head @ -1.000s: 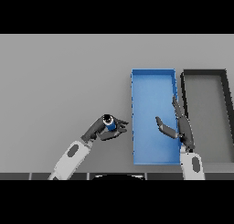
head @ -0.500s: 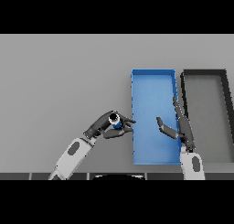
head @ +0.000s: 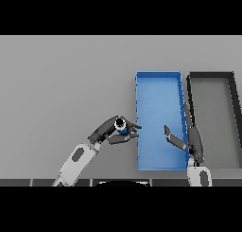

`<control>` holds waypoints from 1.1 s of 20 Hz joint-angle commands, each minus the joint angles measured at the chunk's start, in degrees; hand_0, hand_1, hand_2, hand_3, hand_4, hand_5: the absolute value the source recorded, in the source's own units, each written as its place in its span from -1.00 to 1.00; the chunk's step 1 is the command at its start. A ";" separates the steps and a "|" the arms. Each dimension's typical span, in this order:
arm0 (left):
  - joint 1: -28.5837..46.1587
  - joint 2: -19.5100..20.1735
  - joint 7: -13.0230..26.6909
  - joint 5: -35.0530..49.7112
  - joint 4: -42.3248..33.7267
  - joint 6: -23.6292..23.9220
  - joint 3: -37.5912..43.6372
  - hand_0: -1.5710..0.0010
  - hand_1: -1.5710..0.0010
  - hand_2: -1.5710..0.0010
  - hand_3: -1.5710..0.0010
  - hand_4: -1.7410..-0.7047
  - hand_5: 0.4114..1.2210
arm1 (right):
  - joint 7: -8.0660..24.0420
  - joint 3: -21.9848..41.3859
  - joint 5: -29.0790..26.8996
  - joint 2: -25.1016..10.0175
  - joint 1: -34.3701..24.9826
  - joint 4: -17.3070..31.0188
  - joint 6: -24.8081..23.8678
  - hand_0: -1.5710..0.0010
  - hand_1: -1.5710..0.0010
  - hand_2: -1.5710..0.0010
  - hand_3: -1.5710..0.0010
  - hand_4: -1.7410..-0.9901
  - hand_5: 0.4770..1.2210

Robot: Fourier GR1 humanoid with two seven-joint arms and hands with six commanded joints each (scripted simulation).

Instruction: Pick up the blue pipe and place it into the blue bin.

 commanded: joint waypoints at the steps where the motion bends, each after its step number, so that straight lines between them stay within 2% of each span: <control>1: 0.13 -0.25 0.36 -0.04 0.18 -0.09 0.29 -1.00 -1.00 -1.00 -1.00 -0.47 1.00 | -1.80 -0.33 -3.87 -0.07 -0.26 -1.01 2.51 1.00 1.00 0.95 1.00 0.45 -0.54; 2: 0.36 -0.44 0.28 -0.33 0.35 -0.54 0.28 -1.00 -1.00 -1.00 -1.00 -0.47 1.00 | -1.75 -0.64 -8.48 -0.09 -1.01 -2.12 5.40 1.00 0.98 0.91 1.00 0.45 -0.56; 4: 0.54 -1.11 0.25 -0.91 0.46 -0.99 0.42 -1.00 -1.00 -1.00 -1.00 -0.47 1.00 | 2.30 -0.93 -16.95 -2.78 -1.67 -5.31 12.00 1.00 0.97 0.86 1.00 0.42 -0.64; 7: 0.68 -1.47 0.82 -1.21 -0.27 -1.63 1.36 -1.00 -1.00 -1.00 -1.00 -0.47 1.00 | 9.86 0.28 -25.36 -7.14 -7.86 -9.04 18.10 1.00 0.98 0.85 1.00 0.37 -0.70; 9: 1.25 -1.83 1.42 -1.98 -0.28 -2.34 1.21 -1.00 -1.00 -1.00 -1.00 -0.47 1.00 | 15.07 2.14 -29.40 -9.02 -12.22 -11.19 20.24 1.00 0.98 0.86 1.00 0.31 -0.76; 13: 1.32 -2.77 1.55 -3.27 -0.59 -2.93 1.95 -1.00 -1.00 -1.00 -1.00 -0.47 1.00 | 21.95 5.75 -30.41 -12.22 -19.96 -13.33 22.53 1.00 0.99 0.90 1.00 0.22 -0.78; 16: 1.06 -2.74 1.81 -3.60 -0.78 -4.06 3.10 -1.00 -1.00 -1.00 -1.00 -0.47 1.00 | 24.12 10.29 -29.20 -10.44 -24.67 -13.07 23.66 1.00 1.00 0.94 1.00 0.18 -0.78; 18: 1.46 -3.13 1.15 -3.83 -0.54 -4.83 3.46 -1.00 -1.00 -1.00 -1.00 -0.47 1.00 | 26.63 10.68 -31.74 -10.61 -28.38 -12.30 24.39 1.00 1.00 0.95 1.00 0.18 -0.78; 19: 0.99 -3.66 1.60 -3.91 -0.73 -4.96 3.76 -1.00 -1.00 -1.00 -1.00 -0.47 1.00 | 27.60 11.75 -32.24 -9.66 -29.78 -11.01 24.98 1.00 1.00 0.94 1.00 0.19 -0.78; 20: 1.44 -3.48 0.26 -4.04 -0.54 -5.48 4.06 -1.00 -1.00 -1.00 -1.00 -0.47 1.00 | 28.60 13.01 -32.35 -8.73 -30.53 -10.98 25.02 1.00 1.00 0.94 1.00 0.22 -0.79; 22: 1.34 -4.44 1.47 -4.15 -0.68 -6.12 4.25 -1.00 -1.00 -1.00 -1.00 -0.47 1.00 | 28.55 13.88 -32.01 -7.89 -33.58 -9.18 26.14 1.00 1.00 0.94 1.00 0.30 -0.79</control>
